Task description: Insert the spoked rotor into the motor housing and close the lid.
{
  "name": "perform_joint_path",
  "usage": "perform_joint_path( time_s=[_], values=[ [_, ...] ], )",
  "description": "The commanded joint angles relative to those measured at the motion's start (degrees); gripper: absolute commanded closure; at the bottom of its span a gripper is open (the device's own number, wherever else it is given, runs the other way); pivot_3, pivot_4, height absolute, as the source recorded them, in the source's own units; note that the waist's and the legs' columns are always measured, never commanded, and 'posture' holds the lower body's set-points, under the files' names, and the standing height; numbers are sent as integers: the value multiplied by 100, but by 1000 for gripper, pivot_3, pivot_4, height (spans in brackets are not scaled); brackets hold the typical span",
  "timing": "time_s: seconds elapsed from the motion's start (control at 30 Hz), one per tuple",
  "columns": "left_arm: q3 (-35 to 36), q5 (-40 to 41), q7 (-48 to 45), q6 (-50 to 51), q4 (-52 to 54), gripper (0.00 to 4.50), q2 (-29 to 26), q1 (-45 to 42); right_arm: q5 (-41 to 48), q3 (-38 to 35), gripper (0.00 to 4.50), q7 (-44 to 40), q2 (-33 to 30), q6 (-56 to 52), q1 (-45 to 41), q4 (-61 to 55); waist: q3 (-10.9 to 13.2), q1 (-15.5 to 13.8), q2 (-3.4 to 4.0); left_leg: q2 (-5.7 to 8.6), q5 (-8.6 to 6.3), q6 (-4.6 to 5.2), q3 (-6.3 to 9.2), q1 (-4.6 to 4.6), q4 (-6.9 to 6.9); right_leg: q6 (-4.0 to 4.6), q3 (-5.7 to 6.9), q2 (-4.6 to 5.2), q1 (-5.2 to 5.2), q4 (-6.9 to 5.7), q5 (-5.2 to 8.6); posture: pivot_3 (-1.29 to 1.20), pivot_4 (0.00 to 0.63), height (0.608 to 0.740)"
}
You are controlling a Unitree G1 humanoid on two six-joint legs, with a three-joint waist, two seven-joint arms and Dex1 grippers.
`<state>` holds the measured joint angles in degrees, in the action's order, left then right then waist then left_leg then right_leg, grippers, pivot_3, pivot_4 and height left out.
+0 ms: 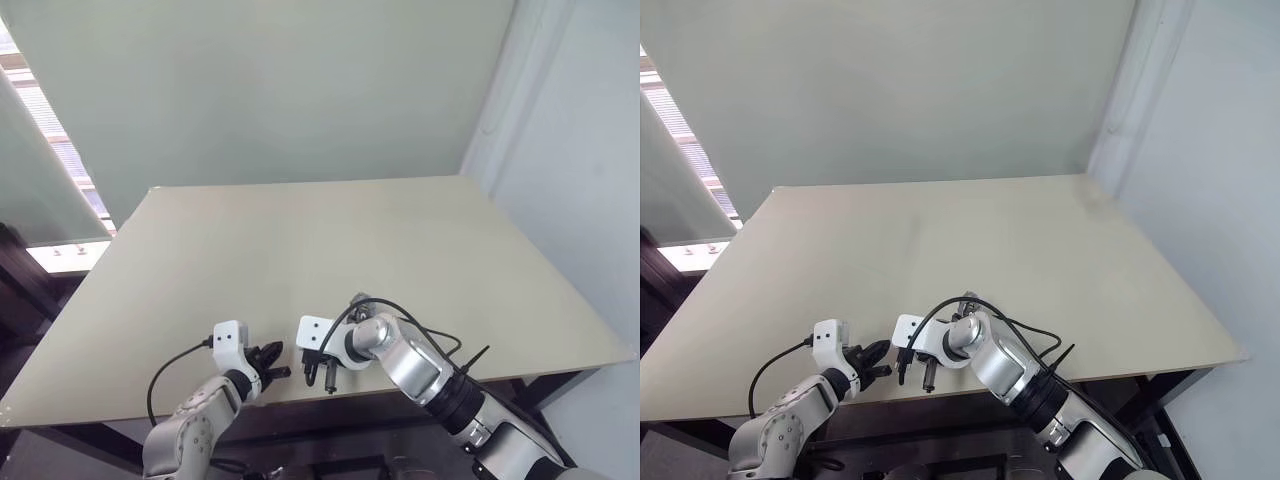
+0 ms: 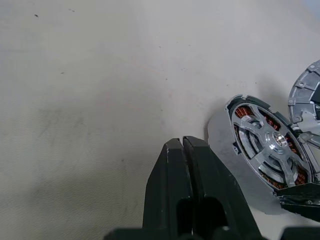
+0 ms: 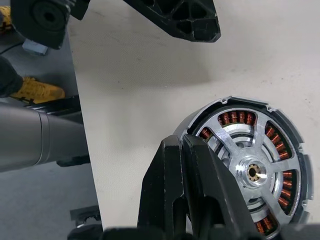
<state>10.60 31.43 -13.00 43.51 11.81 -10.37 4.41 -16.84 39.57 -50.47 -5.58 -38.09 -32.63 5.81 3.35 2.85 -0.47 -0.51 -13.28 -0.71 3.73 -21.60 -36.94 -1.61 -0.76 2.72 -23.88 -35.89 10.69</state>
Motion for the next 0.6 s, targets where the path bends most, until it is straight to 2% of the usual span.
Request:
perform_joint_path(
  time_s=[0.03, 0.27, 0.37, 0.4, 0.47, 0.6],
  values=[
    [30, -19, -17, -149, 112, 4500, 13, -65, 260, -177, 3842, -200, -132, -185, -73, -703, 0, -2, 0, 0, 0, 1, 0, -1, 0, 0, 0, 0, 0, 0, 0, 0, 0, 740],
    [2, -52, -53, -222, -10, 4500, 15, -169, 455, -108, 1367, -297, -407, -485, -153, -1229, -1, 0, 0, 0, 3, 5, 2, -2, 5, 0, 2, 0, -2, 1, 0, 0, 0, 740],
    [-13, -57, -68, -262, -41, 4500, 8, -179, 512, -225, 259, -144, -399, -518, -163, -1395, 0, 0, -1, 0, 2, 5, 1, -3, 5, 0, 2, 0, -4, 2, 0, 0, 0, 740],
    [-13, -57, -73, -275, -48, 4500, 4, -181, 581, -500, 12, 55, -300, -561, -175, -1494, 0, 0, -1, 0, 2, 4, 2, -3, 5, 0, 2, 0, -4, 2, 0, 0, 0, 740],
    [-10, -56, -83, -293, -61, 4500, -7, -189, 697, -1170, 12, 589, -100, -613, -252, -1624, 0, -1, -1, 0, 2, 4, 1, -6, 5, 0, 2, 0, -8, 1, 0, 0, 0, 740],
    [-10, -66, -120, -327, -95, 4500, -37, -190, 740, -2025, 12, 1138, -270, -579, -499, -1624, 0, -7, -1, 3, 2, 3, 2, -13, 2, 0, 2, 2, -20, 2, 0, 0, 0, 740]
  ],
)
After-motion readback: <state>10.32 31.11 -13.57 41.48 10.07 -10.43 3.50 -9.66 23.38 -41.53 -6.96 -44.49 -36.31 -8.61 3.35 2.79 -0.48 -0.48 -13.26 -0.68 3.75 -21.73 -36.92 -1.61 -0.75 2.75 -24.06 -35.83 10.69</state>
